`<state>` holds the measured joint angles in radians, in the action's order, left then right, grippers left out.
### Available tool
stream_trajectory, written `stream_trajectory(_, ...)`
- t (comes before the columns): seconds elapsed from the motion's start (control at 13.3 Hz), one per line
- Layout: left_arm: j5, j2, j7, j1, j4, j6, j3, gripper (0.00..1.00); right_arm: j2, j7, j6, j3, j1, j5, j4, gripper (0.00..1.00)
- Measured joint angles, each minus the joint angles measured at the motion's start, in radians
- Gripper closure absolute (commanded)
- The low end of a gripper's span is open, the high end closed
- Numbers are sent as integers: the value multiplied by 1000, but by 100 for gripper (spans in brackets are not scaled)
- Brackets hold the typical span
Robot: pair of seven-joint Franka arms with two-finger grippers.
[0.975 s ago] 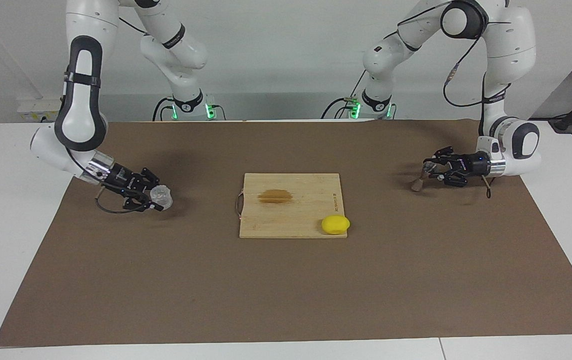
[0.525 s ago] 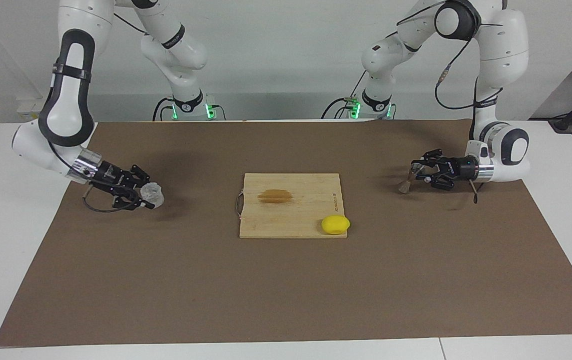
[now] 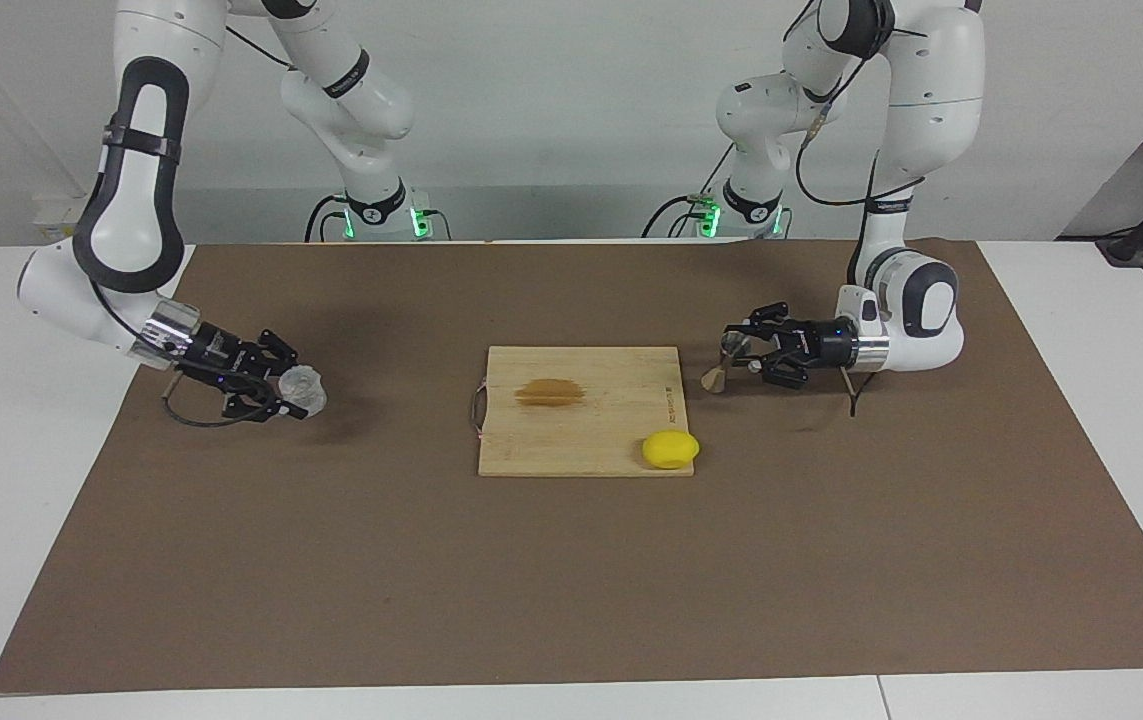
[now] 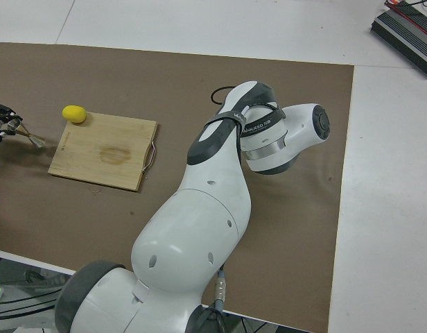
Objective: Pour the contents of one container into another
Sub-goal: 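Carry the metal cup onto the cutting board with the left gripper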
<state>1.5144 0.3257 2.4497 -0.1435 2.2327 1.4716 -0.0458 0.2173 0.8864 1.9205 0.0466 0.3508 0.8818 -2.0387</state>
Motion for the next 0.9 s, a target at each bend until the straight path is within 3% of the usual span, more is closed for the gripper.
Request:
stream_trajectory(0.38, 245, -92, 0, 203, 102, 164, -2, 100, 0, 29, 0, 1, -3, 0, 4, 95)
stream_trajectory(0.9, 567, -97, 36, 468, 118, 358, -2, 100, 0, 33, 0, 1, -3, 0, 7, 95)
